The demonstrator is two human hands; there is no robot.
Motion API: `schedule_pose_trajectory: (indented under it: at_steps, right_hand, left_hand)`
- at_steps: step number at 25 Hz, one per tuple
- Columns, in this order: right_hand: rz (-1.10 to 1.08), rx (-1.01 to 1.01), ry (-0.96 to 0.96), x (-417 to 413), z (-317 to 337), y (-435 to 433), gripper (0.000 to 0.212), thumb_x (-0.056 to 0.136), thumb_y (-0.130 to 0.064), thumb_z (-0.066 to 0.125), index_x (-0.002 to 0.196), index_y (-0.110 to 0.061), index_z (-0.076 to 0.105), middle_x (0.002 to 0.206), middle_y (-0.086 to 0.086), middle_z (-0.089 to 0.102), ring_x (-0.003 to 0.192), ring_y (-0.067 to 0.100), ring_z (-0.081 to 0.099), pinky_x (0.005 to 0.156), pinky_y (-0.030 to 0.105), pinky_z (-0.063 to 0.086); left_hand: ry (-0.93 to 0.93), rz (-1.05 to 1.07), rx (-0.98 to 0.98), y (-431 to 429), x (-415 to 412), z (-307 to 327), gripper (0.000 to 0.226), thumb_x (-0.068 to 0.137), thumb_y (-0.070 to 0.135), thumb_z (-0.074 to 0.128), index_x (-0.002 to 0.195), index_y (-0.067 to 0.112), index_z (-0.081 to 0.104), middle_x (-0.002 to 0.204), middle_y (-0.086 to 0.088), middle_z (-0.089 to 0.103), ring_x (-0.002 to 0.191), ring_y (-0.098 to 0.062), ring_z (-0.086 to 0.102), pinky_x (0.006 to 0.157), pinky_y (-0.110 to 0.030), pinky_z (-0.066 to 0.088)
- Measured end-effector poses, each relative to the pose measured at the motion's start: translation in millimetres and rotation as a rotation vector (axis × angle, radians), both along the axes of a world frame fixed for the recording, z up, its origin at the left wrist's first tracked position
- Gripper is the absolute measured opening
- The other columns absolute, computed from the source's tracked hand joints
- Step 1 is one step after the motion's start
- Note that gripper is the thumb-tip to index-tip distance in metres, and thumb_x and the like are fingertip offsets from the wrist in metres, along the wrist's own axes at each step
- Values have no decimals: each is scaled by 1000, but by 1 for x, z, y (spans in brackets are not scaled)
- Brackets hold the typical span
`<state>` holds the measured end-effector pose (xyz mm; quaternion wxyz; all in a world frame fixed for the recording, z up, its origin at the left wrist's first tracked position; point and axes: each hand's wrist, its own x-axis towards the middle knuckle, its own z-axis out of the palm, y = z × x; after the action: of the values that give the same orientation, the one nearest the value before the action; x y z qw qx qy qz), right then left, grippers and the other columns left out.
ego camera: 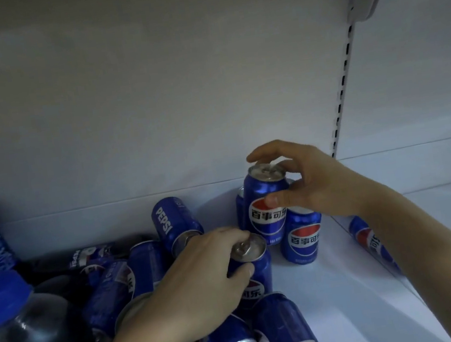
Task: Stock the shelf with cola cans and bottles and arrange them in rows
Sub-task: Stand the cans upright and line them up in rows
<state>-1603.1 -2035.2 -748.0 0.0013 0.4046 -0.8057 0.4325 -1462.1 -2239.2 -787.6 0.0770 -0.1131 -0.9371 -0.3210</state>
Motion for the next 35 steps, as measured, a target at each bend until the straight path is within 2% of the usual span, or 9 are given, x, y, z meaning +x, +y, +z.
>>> schedule_pose_trajectory:
  at_steps: [3, 5, 8, 13, 16, 21, 24, 26, 35]
  right_hand:
    - [-16, 138, 74, -1, -12, -4, 64, 76, -22, 87, 128, -40, 55, 122, -19, 64, 110, -1, 63, 88, 20, 55]
    - [-69, 229, 164, -1, -19, -6, 60, 73, -30, 88, 124, -40, 59, 119, -20, 64, 106, -3, 61, 86, 12, 48]
    - [-139, 326, 253, 1, -29, -7, 57, 69, -36, 90, 121, -37, 64, 117, -16, 64, 104, 4, 59, 88, 18, 46]
    - [-168, 393, 291, 3, -37, -8, 59, 70, -40, 89, 124, -34, 66, 120, -13, 65, 106, 8, 57, 93, 24, 46]
    - [-145, 431, 294, 2, -40, -5, 57, 73, -41, 87, 126, -34, 65, 122, -13, 64, 107, 6, 56, 94, 23, 45]
    - [-443, -61, 201, -3, -39, 31, 15, 92, -33, 67, 107, -38, 67, 107, -19, 65, 98, -2, 61, 87, 32, 56]
    - [-496, 66, 61, -5, -52, 47, 36, 79, -46, 80, 110, -42, 62, 108, -21, 63, 98, -3, 60, 77, 25, 54]
    - [-468, 125, -53, -5, -64, 45, 50, 69, -40, 89, 108, -41, 58, 106, -18, 65, 98, 2, 64, 76, 26, 56]
    - [-449, 124, -91, -7, -61, 57, 53, 70, -20, 91, 108, -37, 57, 107, -17, 66, 90, 5, 67, 71, 25, 58]
  left_hand:
    - [6, 6, -8, 0, -2, -3, 35, 98, 26, 64, 122, 50, 57, 104, 39, 52, 102, 36, 36, 79, 8, 32]
    - [41, 25, -34, 2, -6, -5, 39, 94, 24, 69, 111, 57, 57, 107, 43, 54, 105, 31, 41, 79, 7, 33]
    - [122, 69, -104, 2, -11, -14, 41, 92, 24, 70, 127, 44, 61, 126, 29, 59, 111, 10, 51, 83, 5, 32]
    - [139, 28, -93, 1, -6, -9, 42, 98, 22, 62, 138, 34, 56, 132, 19, 57, 107, 9, 42, 83, 7, 28]
    - [105, 17, -55, 3, -1, -4, 42, 100, 23, 59, 139, 36, 53, 130, 24, 54, 105, 12, 43, 82, 9, 27]
    - [30, 28, -3, 3, -1, -3, 43, 99, 27, 61, 135, 46, 49, 102, 43, 41, 94, 43, 29, 77, 10, 29]
    - [25, 36, 2, 3, -1, -4, 42, 99, 27, 62, 134, 47, 50, 103, 44, 41, 96, 40, 32, 78, 9, 30]
    - [24, 38, 0, 3, -1, -5, 42, 98, 28, 63, 134, 47, 50, 104, 45, 41, 98, 39, 32, 79, 9, 31]
    - [17, 48, 1, 2, -1, -4, 45, 98, 30, 63, 136, 49, 47, 105, 46, 40, 97, 36, 36, 80, 9, 31]
